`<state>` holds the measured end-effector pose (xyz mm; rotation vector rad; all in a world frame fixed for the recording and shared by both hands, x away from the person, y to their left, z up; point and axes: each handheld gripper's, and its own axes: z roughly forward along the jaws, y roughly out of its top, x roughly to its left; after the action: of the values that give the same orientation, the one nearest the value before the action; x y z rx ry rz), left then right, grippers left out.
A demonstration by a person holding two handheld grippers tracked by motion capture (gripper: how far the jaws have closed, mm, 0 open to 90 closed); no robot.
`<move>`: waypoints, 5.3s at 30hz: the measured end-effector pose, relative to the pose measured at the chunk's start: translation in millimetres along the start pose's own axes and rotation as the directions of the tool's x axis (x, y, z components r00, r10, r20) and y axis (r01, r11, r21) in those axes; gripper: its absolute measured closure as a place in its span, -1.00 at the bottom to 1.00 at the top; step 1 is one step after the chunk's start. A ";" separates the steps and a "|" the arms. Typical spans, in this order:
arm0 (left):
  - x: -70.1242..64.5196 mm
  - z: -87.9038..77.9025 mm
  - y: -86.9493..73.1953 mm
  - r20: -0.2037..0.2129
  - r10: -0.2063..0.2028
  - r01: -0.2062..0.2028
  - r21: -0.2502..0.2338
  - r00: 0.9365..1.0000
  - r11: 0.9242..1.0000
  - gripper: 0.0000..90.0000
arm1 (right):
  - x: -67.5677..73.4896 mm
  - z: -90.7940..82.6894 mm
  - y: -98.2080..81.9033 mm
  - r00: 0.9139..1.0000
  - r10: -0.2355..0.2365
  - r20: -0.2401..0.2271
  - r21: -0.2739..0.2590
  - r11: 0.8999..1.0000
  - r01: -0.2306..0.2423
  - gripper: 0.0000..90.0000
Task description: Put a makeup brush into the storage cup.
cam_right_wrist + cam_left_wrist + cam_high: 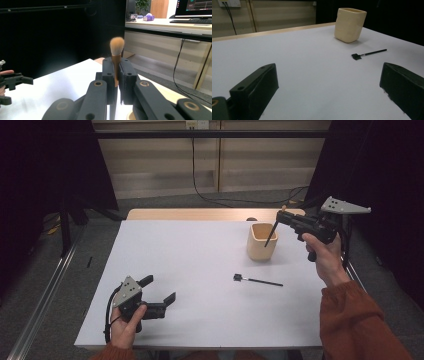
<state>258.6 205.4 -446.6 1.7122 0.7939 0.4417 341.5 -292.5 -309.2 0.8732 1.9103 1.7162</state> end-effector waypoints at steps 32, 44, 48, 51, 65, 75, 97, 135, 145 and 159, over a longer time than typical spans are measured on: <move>-5.4 -1.9 2.2 0.025 0.015 -0.015 -0.002 1.000 1.000 -0.96 | -37.8 44.8 10.9 0.994 -0.010 0.112 0.070 0.998 0.002 0.86; -5.5 -1.5 1.9 0.023 0.018 -0.018 -0.001 1.000 1.000 -0.96 | -46.7 48.9 -1.1 0.992 0.007 0.128 0.098 0.995 -0.019 0.86; -5.8 -1.5 1.9 0.019 0.024 -0.024 0.000 1.000 1.000 -0.96 | -46.0 51.2 -5.0 0.992 0.009 0.124 0.107 0.994 -0.022 0.86; -6.2 -1.4 2.2 0.022 0.025 -0.025 -0.002 0.999 1.000 -0.96 | -45.2 52.5 -7.3 0.993 0.007 0.121 0.112 0.993 -0.021 0.86; -7.1 -1.8 2.6 0.021 0.029 -0.028 -0.009 0.999 1.000 -0.96 | -40.4 52.0 -18.4 0.994 0.005 0.113 0.127 0.992 -0.019 0.86; -8.5 -0.9 2.9 0.029 0.039 -0.039 0.001 0.999 0.999 -0.96 | -44.2 53.2 -32.1 0.992 0.025 0.128 0.136 0.990 -0.042 0.86; -6.9 1.5 1.2 0.040 0.045 -0.046 0.013 0.998 0.999 -0.96 | -47.7 59.2 -49.9 0.988 0.066 0.139 0.148 0.985 -0.086 0.48; -3.9 2.1 1.6 0.035 0.024 -0.025 0.006 0.999 1.000 -0.96 | -39.5 27.2 -61.7 0.987 0.067 0.146 0.112 0.990 -0.084 -1.00; -4.7 1.9 1.8 0.033 0.016 -0.017 0.005 0.999 1.000 -0.96 | -31.7 6.8 -75.0 0.985 0.066 0.158 0.126 0.988 -0.086 -0.98; -4.1 2.1 1.9 0.027 -0.013 0.012 0.002 1.000 1.000 -0.96 | -11.0 -19.5 -79.6 0.985 0.035 0.171 0.098 0.994 -0.052 -0.95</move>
<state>257.6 200.8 -444.9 1.7103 0.7855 0.4092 322.6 -317.1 -385.9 1.0703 1.8911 1.5270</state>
